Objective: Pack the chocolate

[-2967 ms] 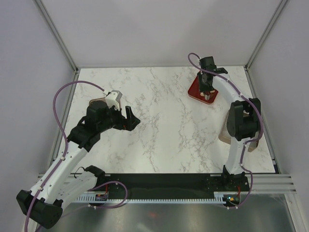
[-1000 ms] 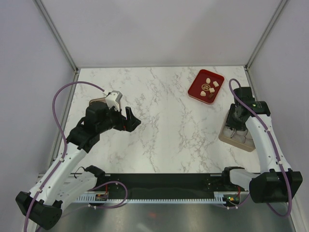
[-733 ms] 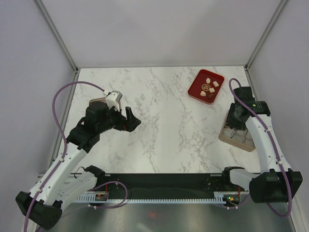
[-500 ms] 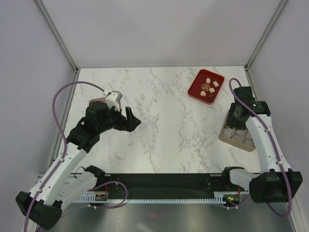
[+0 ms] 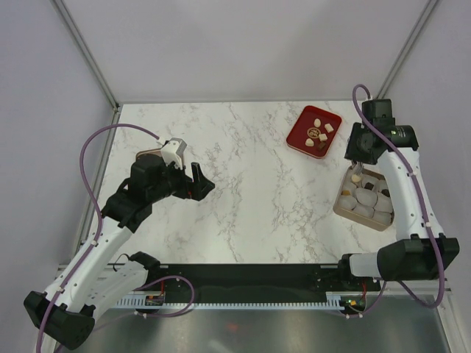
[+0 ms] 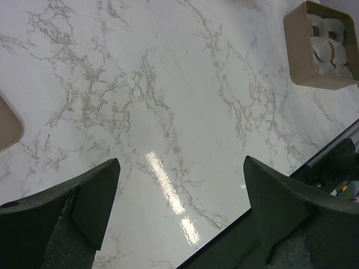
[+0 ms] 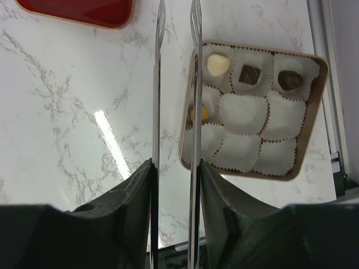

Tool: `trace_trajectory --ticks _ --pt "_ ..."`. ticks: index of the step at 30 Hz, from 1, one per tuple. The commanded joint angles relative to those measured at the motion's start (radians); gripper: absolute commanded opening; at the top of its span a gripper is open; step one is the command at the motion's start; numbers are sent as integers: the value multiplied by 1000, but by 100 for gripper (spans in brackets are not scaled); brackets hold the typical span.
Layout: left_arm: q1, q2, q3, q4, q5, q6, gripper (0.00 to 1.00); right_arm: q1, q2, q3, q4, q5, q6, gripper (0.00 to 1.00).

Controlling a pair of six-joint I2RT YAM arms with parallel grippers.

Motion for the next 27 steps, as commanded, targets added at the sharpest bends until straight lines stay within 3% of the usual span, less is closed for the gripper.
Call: trace_trajectory --ticks 1,13,27 --pt "-5 -10 6 28 -5 15 99 -3 73 107 95 -30 -59 45" --pt "-4 -1 8 27 -9 19 99 -3 346 254 329 -133 -202 47" --pt "-4 5 8 22 -17 24 99 0 564 391 342 -59 -336 48"
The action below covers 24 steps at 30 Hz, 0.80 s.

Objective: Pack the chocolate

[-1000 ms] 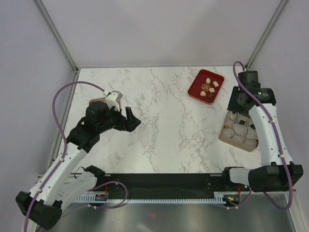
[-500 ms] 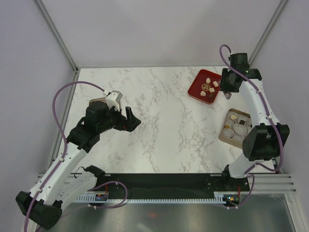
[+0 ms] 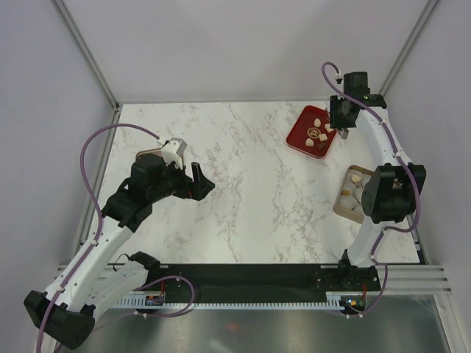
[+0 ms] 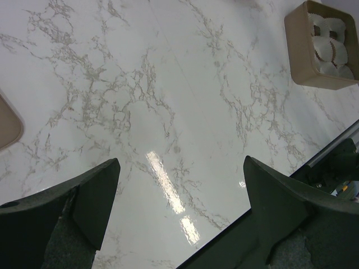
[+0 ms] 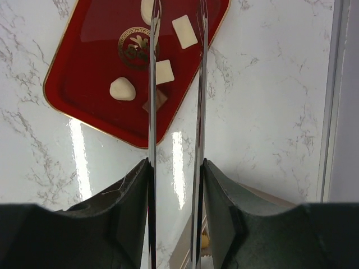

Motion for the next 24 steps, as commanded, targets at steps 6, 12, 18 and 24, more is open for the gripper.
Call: trace_trajectory --ticks 6,12,18,24 --pt "-4 5 9 22 -19 24 99 0 59 34 35 30 -50 50" --pt "-4 2 9 21 -22 25 99 -3 82 13 53 63 -67 50" --pt "-4 5 9 21 -22 25 99 -3 117 17 63 43 -68 49" --pt "-4 -1 9 19 -23 25 99 -3 142 4 67 19 -56 49"
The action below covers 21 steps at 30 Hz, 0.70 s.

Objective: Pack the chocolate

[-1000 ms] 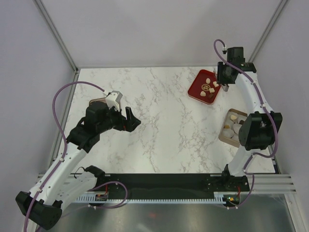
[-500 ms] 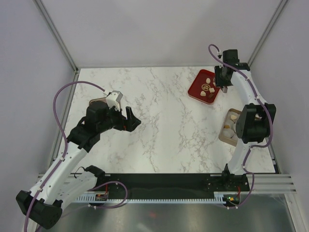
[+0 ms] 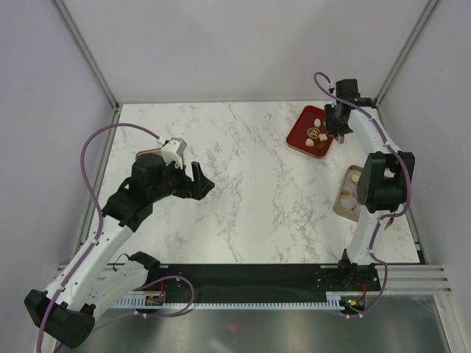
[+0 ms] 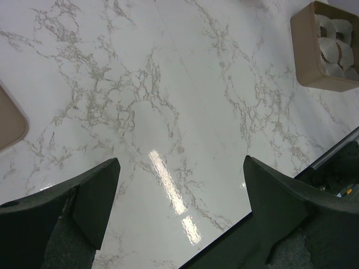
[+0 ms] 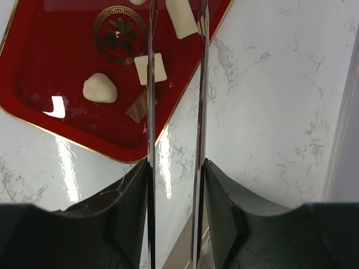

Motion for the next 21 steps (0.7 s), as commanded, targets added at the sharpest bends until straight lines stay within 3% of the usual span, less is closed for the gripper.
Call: trace_trajectory --ticks 1,21 --pt "-4 -6 8 18 -7 25 99 -3 5 -12 36 -20 -2 49" --pt "-5 -18 6 18 -9 24 99 -44 -20 -56 25 -39 28 47"
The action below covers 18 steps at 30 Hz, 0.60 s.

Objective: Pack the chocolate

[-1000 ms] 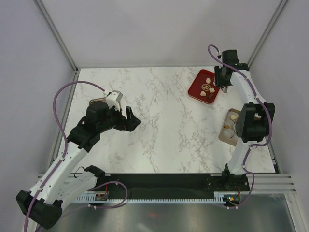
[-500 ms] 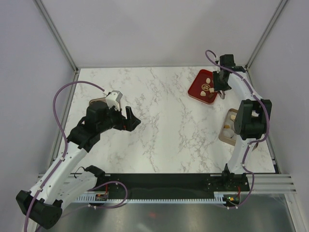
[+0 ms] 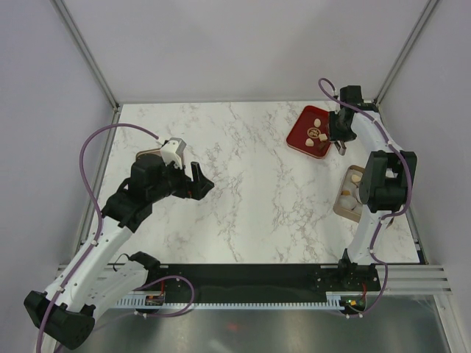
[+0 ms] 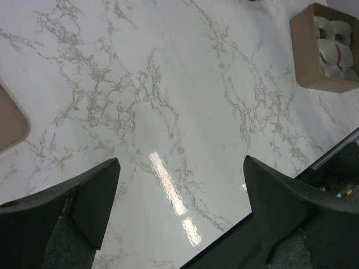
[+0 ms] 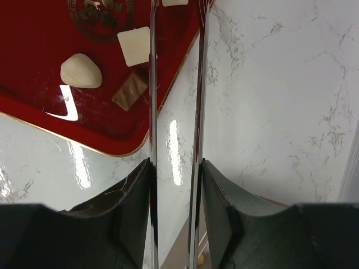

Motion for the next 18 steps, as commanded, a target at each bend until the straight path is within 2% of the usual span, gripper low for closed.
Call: trace_trajectory --ticks 1,6,12,18 --pt "-5 -10 6 18 -7 25 99 -7 -21 24 8 -1 13 47" --pt "-5 -7 8 18 -7 24 99 -11 -10 26 6 -44 17 46" --pt "-5 -8 9 18 -6 24 99 -13 -10 52 -9 -64 63 35" --pt "-5 -10 8 19 -4 22 99 -13 -65 75 -57 -3 147 28"
